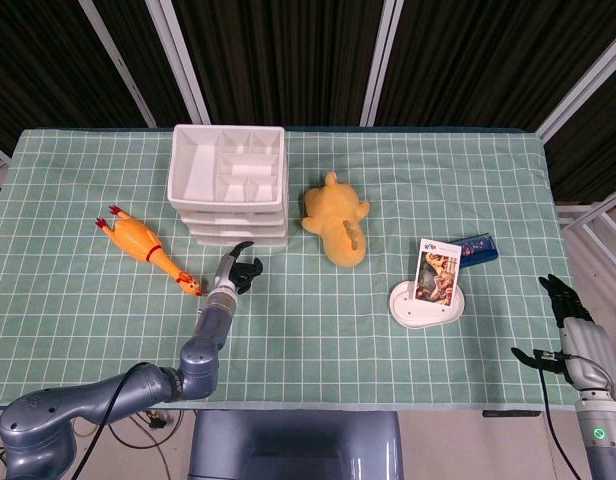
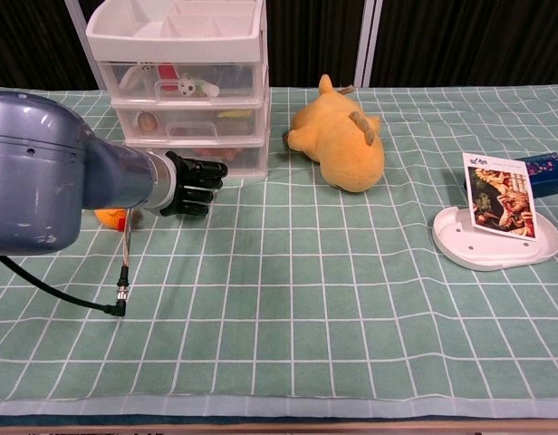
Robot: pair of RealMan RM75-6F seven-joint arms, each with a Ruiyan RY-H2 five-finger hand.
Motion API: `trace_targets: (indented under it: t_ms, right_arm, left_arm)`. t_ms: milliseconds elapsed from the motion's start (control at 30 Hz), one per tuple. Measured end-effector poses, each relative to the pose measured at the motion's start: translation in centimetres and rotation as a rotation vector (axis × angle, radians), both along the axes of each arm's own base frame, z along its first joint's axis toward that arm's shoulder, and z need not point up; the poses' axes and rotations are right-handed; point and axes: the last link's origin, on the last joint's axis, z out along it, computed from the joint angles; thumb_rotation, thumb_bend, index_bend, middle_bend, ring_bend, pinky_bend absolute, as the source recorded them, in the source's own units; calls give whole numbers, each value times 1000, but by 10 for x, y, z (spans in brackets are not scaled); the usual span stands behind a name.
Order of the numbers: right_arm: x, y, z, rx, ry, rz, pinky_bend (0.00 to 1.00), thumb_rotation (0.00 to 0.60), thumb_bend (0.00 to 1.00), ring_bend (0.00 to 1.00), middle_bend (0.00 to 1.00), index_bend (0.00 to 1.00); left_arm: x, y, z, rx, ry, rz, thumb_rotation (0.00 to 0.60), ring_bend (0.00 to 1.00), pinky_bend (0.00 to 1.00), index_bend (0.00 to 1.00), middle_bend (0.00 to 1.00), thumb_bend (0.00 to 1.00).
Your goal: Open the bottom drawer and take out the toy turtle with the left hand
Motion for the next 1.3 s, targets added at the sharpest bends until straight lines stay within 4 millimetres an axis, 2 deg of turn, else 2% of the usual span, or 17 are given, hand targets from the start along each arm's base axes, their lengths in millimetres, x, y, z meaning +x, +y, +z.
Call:
trace_targets:
  t_ms: [667,900,1300]
  right_arm:
    - [0,0,0,0,2,-5,185,600,75,0,0,0]
    - [0,0,0,-1,4,-5,185,600,78,0,0,0]
    - [0,0,0,-6,7,-6,185,600,82,0,0,0]
  left_arm:
    - [3,1,-6,-22,20,-54,600,994,1000,250,974,625]
    - [6,-8,-5,-43,16,-75,600,994,1000,252,974,625]
    - [1,-33,-1,-91,36,-113,600,994,1000,234,973,625]
